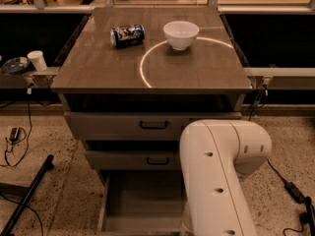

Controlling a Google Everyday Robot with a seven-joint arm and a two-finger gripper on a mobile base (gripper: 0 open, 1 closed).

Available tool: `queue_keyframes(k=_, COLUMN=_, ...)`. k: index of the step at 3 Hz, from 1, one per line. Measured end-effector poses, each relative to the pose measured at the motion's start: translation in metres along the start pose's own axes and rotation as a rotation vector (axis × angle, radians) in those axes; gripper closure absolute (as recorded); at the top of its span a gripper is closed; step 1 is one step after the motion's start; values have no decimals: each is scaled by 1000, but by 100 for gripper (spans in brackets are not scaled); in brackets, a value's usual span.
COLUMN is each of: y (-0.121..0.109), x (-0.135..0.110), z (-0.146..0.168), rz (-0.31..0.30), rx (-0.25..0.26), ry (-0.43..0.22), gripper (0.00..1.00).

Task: Close bottom drawer

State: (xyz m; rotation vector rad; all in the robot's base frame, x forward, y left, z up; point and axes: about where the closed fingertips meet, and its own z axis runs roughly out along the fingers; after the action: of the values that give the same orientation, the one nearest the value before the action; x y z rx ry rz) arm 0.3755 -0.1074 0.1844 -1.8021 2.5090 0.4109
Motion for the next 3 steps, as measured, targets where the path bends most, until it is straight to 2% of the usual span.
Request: queue_keyframes(k=3, y=0, x=-1, z=5, rz=-42, rx=-19, ry=8, gripper=100)
